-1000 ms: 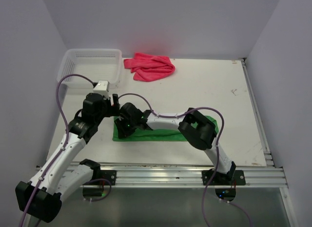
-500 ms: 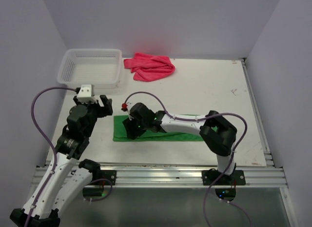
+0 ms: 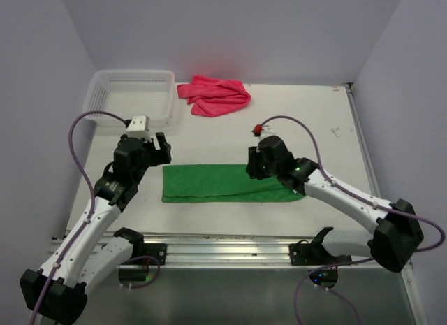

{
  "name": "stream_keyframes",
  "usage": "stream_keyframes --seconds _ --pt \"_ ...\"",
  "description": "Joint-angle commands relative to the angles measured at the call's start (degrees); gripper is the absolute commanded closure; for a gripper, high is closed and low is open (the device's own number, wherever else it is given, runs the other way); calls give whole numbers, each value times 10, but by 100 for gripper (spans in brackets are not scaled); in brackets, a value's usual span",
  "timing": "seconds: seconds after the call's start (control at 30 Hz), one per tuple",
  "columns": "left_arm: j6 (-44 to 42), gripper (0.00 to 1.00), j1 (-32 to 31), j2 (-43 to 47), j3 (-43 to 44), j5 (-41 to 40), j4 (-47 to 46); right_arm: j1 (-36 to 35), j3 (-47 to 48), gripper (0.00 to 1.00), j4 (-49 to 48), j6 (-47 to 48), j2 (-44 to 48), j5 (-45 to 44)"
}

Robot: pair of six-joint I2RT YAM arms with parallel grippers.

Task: Roll the towels
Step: Fold the towel

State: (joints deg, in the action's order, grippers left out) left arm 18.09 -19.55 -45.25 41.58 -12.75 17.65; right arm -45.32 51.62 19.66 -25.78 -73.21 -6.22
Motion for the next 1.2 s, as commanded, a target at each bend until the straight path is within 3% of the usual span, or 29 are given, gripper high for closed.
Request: stream_keyframes --seconds 0.0,0.17,0.27,0.37,0.8,1.17 --pt "57 19 1 -40 27 67 -13 82 -53 66 74 -58 83 -82" --pt "120 21 -4 -80 -36 158 -87 162 -85 59 193 -86 169 -171" --pt "135 22 -23 -99 -86 148 -138 213 -114 62 218 -93 203 -192" --pt "141 22 -48 -127 -113 132 -163 261 -135 64 215 -90 216 -148" --pt "140 22 -66 -229 -157 102 -249 267 -163 64 157 -88 130 -90" --pt "142 22 -66 -264 -151 73 -247 289 -186 66 71 -79 34 -78"
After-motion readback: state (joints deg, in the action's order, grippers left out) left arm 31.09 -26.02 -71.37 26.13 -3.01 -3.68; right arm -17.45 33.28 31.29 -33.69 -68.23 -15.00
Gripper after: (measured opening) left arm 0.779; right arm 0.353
